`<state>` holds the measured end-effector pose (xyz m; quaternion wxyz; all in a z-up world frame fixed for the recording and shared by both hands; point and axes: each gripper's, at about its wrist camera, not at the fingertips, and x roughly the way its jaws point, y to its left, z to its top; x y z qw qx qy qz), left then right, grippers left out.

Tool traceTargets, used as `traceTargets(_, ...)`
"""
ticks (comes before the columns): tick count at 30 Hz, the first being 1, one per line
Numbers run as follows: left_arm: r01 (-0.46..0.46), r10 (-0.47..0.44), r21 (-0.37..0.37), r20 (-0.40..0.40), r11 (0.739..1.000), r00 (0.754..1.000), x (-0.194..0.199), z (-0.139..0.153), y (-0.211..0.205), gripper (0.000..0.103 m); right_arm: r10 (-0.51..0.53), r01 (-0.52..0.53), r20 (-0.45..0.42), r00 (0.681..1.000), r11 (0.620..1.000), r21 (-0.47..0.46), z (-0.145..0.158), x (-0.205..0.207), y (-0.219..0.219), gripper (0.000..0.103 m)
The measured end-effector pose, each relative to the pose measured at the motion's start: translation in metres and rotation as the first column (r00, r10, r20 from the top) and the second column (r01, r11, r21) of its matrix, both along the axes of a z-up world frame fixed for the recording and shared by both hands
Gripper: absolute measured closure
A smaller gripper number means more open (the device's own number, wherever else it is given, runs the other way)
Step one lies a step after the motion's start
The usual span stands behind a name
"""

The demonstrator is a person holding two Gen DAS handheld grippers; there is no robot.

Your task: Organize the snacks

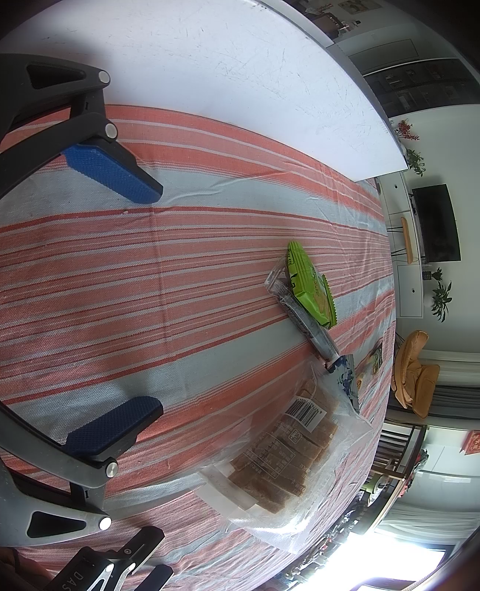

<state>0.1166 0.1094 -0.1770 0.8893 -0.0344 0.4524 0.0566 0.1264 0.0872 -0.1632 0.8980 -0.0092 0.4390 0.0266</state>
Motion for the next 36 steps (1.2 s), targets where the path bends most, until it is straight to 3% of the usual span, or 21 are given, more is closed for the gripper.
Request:
traceTargets(18,0.003,-0.003,-0.004,0.0,1.0,1.0,0.0,0.0,0.0,0.0,0.001,-0.001,0.001,1.0,1.0,0.001,-0.001,-0.004,-0.022,0.015)
traceTargets(24,0.012,-0.014,-0.036,-0.062,0.999,0.998,0.007,0.004,0.006,0.0,0.001,-0.001,0.001,1.0,1.0,0.001,-0.001,-0.006,-0.043,0.015)
traceTargets(28,-0.038,0.033,-0.085,-0.069,0.996,0.997,0.02,0.025,0.02,0.001,0.001,-0.001,0.001,1.0,1.0,0.001,-0.002,-0.008,-0.051,0.015)
traceTargets(32,-0.052,0.05,-0.055,-0.036,0.997,0.998,0.045,0.052,0.028,0.001,0.002,-0.002,0.001,1.0,1.0,0.001,-0.002,-0.009,-0.058,0.015)
traceTargets(36,-0.062,0.061,-0.026,-0.058,0.998,0.997,0.083,0.054,0.037,0.002,0.002,-0.002,0.002,1.0,1.0,0.001,-0.003,-0.011,-0.061,0.015)
